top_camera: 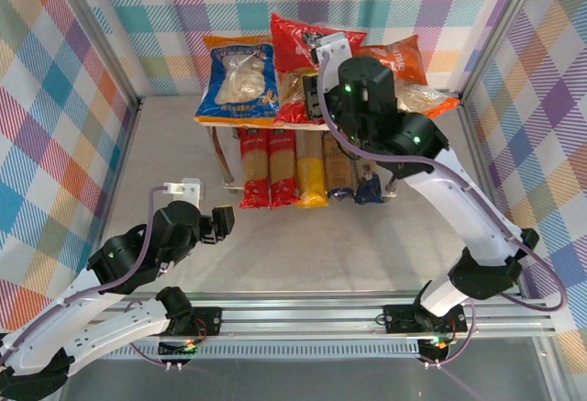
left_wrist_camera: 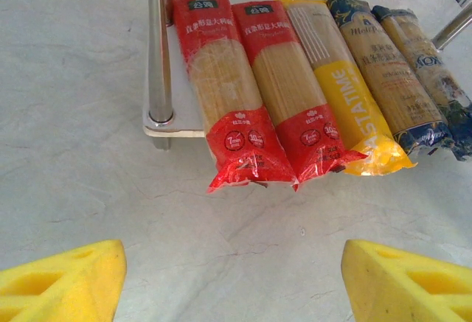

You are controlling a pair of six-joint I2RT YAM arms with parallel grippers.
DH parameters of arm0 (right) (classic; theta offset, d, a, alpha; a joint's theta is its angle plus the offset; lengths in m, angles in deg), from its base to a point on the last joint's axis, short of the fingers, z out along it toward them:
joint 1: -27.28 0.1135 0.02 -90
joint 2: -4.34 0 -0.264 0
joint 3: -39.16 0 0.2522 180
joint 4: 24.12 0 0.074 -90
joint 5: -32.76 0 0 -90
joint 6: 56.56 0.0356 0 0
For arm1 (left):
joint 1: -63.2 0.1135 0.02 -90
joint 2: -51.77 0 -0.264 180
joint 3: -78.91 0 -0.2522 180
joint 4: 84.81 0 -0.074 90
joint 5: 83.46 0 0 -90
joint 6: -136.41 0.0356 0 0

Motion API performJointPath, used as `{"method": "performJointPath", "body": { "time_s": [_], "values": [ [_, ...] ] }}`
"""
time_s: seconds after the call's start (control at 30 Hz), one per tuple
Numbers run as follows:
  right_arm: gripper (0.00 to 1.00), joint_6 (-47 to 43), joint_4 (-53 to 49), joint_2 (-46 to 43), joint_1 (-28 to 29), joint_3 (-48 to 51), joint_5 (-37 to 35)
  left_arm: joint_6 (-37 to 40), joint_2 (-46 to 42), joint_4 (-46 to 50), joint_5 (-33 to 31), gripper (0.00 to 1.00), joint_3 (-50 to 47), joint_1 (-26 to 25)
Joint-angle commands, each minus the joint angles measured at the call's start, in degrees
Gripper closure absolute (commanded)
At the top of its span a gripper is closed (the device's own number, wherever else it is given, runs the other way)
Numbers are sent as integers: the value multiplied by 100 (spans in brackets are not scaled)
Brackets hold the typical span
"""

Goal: Place and organize the pasta boxes and bags onto the shelf

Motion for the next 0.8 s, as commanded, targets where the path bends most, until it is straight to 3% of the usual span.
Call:
{"method": "performJointPath", "body": {
  "time_s": [0.0, 0.53, 0.77],
  "values": [
    [100, 20, 687, 66, -83, -430, -127, 112, -62, 145, -66, 23, 209, -50],
    [100, 593, 184, 636, -735, -317, -290, 177, -183, 190, -80, 21, 111, -50],
    [100, 794, -65, 795, -924, -308, 82, 173, -173, 208, -84, 21, 115, -50]
  ]
}}
